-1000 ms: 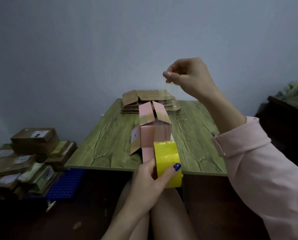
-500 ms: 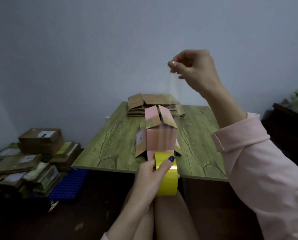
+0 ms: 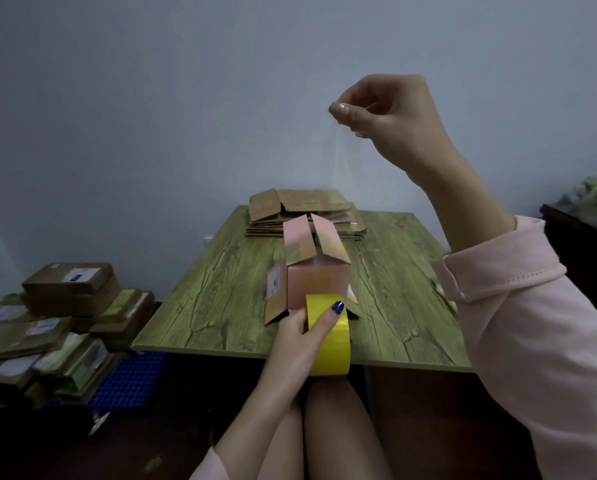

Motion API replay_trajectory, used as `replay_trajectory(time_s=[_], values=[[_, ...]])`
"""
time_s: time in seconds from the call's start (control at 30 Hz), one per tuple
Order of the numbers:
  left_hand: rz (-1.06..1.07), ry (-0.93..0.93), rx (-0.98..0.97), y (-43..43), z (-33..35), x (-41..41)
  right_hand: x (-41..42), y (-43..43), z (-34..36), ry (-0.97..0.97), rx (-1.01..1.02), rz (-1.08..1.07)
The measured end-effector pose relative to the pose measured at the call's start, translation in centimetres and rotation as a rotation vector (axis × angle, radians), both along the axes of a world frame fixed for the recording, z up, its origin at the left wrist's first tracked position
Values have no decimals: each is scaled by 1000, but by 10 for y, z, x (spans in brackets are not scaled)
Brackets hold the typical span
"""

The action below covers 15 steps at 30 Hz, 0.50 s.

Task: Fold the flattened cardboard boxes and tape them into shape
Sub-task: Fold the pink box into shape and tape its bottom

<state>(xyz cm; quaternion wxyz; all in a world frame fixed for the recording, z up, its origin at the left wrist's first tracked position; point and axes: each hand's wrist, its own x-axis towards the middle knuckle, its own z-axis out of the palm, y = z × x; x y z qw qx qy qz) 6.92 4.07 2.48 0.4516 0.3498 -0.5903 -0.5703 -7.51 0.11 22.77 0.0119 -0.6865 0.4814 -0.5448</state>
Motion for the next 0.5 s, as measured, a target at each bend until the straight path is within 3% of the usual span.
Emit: replay_trajectory(time_s=[0.13, 0.33, 0.43, 0.5], values=[[23, 24, 0, -5, 3, 4, 1, -2, 1, 3, -5, 7], [-61, -107, -7, -12, 1, 9, 0, -11, -7, -13, 31, 4], [-109, -322, -32, -24, -1, 25, -2, -11, -4, -17, 29, 6], [36, -448, -108, -34, 4, 40, -5, -11, -4, -16, 29, 8]])
